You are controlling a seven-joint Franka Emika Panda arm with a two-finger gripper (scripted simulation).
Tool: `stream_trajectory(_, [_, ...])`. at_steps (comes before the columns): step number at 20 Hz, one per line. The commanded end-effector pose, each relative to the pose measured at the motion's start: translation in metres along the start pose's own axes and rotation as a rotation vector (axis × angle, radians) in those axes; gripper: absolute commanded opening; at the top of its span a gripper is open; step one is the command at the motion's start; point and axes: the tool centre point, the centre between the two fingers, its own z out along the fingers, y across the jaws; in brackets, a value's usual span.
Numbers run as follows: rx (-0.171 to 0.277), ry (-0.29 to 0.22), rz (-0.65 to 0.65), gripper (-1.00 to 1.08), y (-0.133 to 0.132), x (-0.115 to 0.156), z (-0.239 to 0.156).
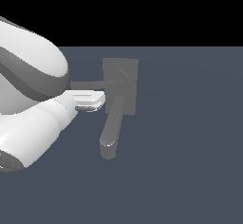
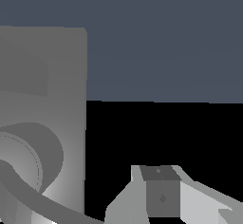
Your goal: Turn on the faucet by rotating a designated handle.
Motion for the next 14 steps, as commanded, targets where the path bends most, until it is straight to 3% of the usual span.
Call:
stream_trajectory(1, [-0.001,-0.001,0.001,-1.0,0.002,-0.012,0.0])
stream_trajectory(14, [0.002,0.003,0.0,-1.0,-0.005,-0.047,0.0])
